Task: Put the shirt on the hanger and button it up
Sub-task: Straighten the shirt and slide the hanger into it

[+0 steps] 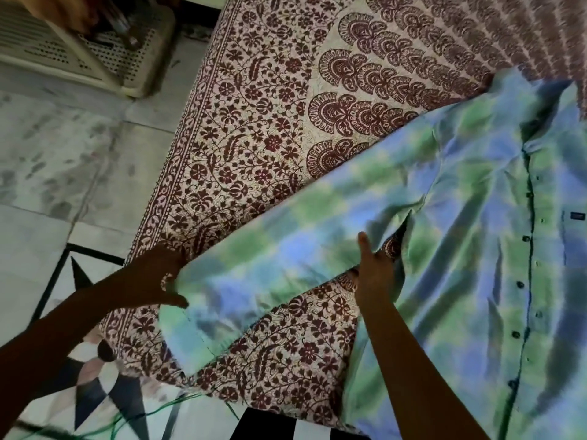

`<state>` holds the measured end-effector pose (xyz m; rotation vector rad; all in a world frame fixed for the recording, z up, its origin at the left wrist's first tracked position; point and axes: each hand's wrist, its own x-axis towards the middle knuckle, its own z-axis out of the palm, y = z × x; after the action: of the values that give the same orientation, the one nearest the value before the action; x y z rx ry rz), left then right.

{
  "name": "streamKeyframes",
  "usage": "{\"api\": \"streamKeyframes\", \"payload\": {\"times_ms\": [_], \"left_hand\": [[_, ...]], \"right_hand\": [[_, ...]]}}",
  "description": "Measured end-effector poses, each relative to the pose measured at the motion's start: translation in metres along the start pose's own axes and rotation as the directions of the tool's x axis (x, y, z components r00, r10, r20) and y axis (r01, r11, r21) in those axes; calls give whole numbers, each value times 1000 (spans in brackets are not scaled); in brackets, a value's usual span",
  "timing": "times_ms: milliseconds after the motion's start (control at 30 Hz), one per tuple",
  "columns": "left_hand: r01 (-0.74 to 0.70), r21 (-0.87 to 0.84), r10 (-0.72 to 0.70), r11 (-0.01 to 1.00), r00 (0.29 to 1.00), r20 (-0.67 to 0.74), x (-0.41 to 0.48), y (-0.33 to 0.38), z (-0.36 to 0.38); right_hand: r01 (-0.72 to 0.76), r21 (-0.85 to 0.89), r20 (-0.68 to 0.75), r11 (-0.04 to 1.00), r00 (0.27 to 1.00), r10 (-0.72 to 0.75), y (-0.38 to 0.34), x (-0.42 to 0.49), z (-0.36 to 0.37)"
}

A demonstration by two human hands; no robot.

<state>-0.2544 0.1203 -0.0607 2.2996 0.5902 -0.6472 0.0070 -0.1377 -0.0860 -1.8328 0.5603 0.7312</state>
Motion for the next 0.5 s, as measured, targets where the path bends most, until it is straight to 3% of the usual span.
{"api": "streamKeyframes", "payload": {"times_ms": [67,167,267,367,433,500], "left_hand": [[114,-132,-118,985,993,-24,2,4,-2],[213,-248,-207,945,977,53,-1,-10,-4],[295,-155,-295,943,955,26,-6,-16,1],[158,170,-107,973,956,-275,3,-2,22],[103,345,26,933,937,-350,11,29,31],[18,488,152,873,939,-307,19,60,44]], "right_hand": [[69,124,-128,990,990,-53,-9,13,-5],[156,123,-235,980,964,-124,-28,29,-9],[166,157,-151,974,978,-142,-40,41,-11],[30,-45,-48,999,998,-32,-41,42,-11],[116,-120,-176,986,975,-136,-39,40,-12],[205,-145,-311,968,919,-241,-38,25,-12]]}}
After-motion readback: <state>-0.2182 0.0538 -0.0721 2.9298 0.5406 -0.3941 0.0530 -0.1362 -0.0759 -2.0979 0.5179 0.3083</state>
